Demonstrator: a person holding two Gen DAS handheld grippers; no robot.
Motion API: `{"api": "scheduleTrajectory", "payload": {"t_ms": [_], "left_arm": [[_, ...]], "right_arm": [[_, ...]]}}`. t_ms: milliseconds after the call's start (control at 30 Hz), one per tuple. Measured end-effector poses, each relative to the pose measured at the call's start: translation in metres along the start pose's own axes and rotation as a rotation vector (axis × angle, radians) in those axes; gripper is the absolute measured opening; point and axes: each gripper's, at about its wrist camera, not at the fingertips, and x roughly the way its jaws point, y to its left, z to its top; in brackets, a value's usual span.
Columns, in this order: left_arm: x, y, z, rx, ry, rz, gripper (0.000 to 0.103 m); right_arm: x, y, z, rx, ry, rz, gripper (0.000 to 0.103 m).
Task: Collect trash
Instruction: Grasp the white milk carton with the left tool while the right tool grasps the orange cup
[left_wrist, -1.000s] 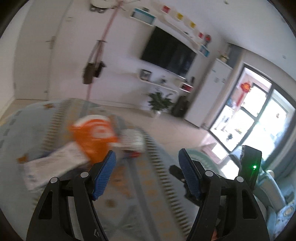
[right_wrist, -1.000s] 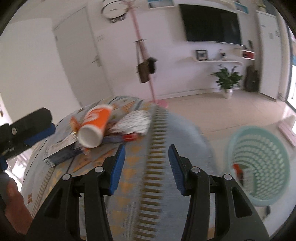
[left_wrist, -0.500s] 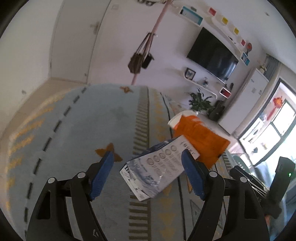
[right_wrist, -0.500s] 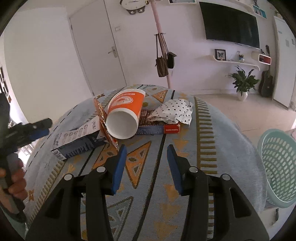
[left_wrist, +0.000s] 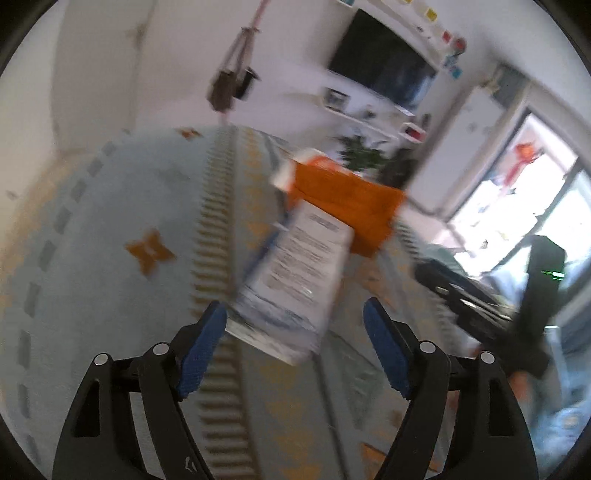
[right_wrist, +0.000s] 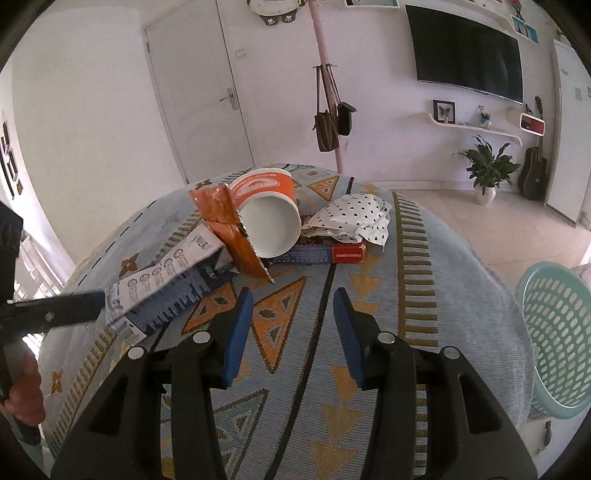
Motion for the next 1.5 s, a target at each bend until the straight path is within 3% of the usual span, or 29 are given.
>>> {"api": "scheduleTrajectory", "payload": {"t_ms": [167, 300, 367, 433, 500, 600, 733, 867, 967, 1067, 1167, 1500], "left_arm": [[0.026, -0.01, 0.017, 0.06, 0.033, 0.002, 0.085], [0.059, -0.016, 0.022, 0.086, 0.098, 0.055, 0.086], [0.07, -0.015, 0.025, 0.078, 0.113, 0.118, 0.081], [0.075, -0.015, 0.028, 0.079, 0.115, 0.134, 0.07], [0.077, -0.016, 0.03, 0.081, 0.104, 0.14, 0.068], [0.064, -0.014, 0.022, 0.096, 0.067, 0.196, 0.057], [0.028, 0.017, 0.012, -0.034, -0.004, 0.183, 0.057], [0.002, 0.047, 0.001, -0.126, -0.083, 0.191, 0.057], [-0.012, 0.064, -0.009, -0.187, -0.15, 0.173, 0.057], [-0.023, 0.066, -0.012, -0.227, -0.216, 0.137, 0.057], [-0.02, 0.065, -0.013, -0.23, -0.206, 0.136, 0.057], [-0.019, 0.055, -0.018, -0.183, -0.205, 0.147, 0.057]], "right_arm": [[0.002, -0.003, 0.004, 0.013, 0.013, 0.023, 0.042], [0.002, -0.001, 0.016, 0.0, 0.024, 0.079, 0.042], [-0.003, 0.006, 0.029, -0.035, 0.003, 0.073, 0.042], [-0.003, 0.011, 0.038, -0.046, -0.007, 0.091, 0.042], [0.002, 0.012, 0.048, -0.039, -0.002, 0.102, 0.042], [0.006, 0.01, 0.061, -0.029, -0.011, 0.09, 0.042], [0.013, 0.0, 0.078, 0.009, -0.014, 0.077, 0.042], [0.04, -0.002, 0.095, 0.037, 0.053, 0.096, 0.042], [0.054, 0.005, 0.096, 0.028, 0.082, 0.126, 0.042], [0.073, 0.014, 0.091, 0.018, 0.122, 0.104, 0.043], [0.086, 0.014, 0.089, 0.041, 0.143, 0.12, 0.055], [0.1, 0.047, 0.064, -0.035, 0.21, 0.147, 0.054]]}}
